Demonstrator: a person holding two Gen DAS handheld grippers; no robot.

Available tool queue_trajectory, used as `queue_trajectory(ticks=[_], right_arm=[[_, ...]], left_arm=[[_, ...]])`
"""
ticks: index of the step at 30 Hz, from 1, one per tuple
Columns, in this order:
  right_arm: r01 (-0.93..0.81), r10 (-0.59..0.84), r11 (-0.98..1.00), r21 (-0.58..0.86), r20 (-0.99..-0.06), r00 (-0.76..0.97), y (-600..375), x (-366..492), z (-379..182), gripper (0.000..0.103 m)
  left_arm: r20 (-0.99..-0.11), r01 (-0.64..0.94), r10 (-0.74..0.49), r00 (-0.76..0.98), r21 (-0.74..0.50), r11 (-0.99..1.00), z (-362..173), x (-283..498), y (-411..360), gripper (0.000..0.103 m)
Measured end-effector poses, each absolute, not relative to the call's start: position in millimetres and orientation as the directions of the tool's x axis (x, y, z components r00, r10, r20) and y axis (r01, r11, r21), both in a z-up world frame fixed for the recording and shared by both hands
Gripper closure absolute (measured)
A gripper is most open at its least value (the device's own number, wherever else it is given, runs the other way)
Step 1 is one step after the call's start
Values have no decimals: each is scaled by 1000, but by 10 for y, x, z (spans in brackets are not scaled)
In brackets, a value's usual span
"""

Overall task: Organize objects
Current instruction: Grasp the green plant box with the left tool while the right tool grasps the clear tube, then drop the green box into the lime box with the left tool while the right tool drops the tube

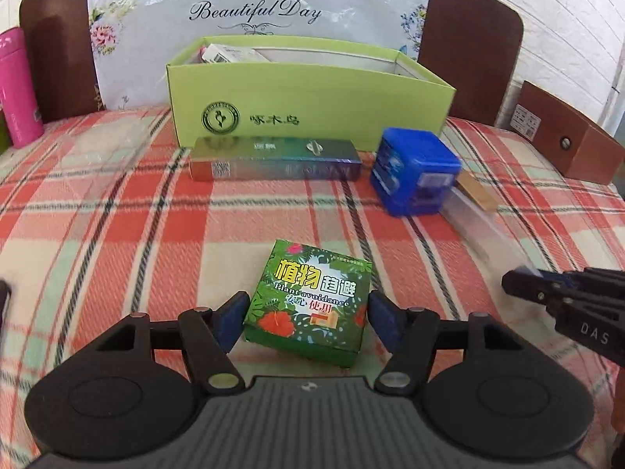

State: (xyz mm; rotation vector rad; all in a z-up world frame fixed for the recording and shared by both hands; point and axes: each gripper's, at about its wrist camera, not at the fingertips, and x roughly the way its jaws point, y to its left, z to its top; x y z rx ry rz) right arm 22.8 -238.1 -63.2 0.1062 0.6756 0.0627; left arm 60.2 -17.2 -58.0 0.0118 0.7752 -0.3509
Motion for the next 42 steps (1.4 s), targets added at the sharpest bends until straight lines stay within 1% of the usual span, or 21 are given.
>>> queue_trajectory(ticks=[3, 5, 6, 7, 9, 12, 15, 21, 23, 24, 25, 26, 28, 32, 36, 42], right_arm=[[-58, 139, 988, 145, -646, 750, -2413, 53, -629, 91], [-59, 126, 991, 123, -650, 749, -2402, -19, -626, 91], [-54, 102, 994, 94, -647, 755, -2376, -36, -622, 88], [-51, 81, 997, 64, -644, 760, -2350, -37, -616, 81], [-44, 58, 998, 38, -630, 775, -2320, -42, -607, 71], [-61, 69, 998, 34, -614, 786, -2306, -12, -590, 71], [-73, 71, 997, 22, -610, 790, -2278, 36, -590, 71], [-79, 86, 996, 40, -629, 773, -2260, 142, -634, 71], [-77, 91, 996, 50, -628, 773, -2267, 169, -649, 74], [-77, 94, 996, 55, -629, 772, -2270, 184, -662, 80], [-75, 97, 995, 61, -630, 770, -2274, 197, -677, 90], [-72, 98, 995, 67, -631, 769, -2283, 205, -694, 92], [-73, 107, 994, 80, -626, 773, -2294, 188, -682, 92], [-47, 137, 985, 164, -597, 791, -2400, 114, -582, 92], [-46, 151, 979, 201, -549, 822, -2487, 94, -386, 92], [-73, 163, 976, 203, -471, 867, -2552, 292, -60, 92]], left_arm=[[-687, 334, -309, 658, -102, 937, -583, 451, -216, 33], [-689, 332, -285, 667, -67, 941, -589, 432, -265, 32], [-692, 331, -280, 666, -62, 942, -593, 452, -278, 32], [-695, 327, -278, 664, -64, 943, -594, 475, -281, 32], [-693, 330, -287, 662, -74, 941, -581, 506, -273, 32], [-690, 345, -308, 655, -90, 934, -565, 528, -262, 32], [-692, 341, -296, 658, -76, 937, -574, 535, -284, 32], [-693, 346, -297, 657, -73, 935, -607, 556, -297, 32], [-692, 352, -301, 655, -73, 933, -609, 570, -298, 34], [-691, 354, -302, 657, -71, 932, -605, 573, -301, 36], [-690, 356, -302, 658, -69, 932, -599, 574, -304, 37], [-690, 356, -302, 658, -69, 932, -594, 573, -304, 37], [-687, 354, -314, 656, -87, 931, -579, 568, -284, 37], [-668, 361, -344, 660, -119, 925, -473, 551, -256, 37], [-620, 374, -372, 690, -134, 918, -252, 599, -246, 37], [-535, 393, -404, 742, -142, 909, 164, 805, -294, 37]])
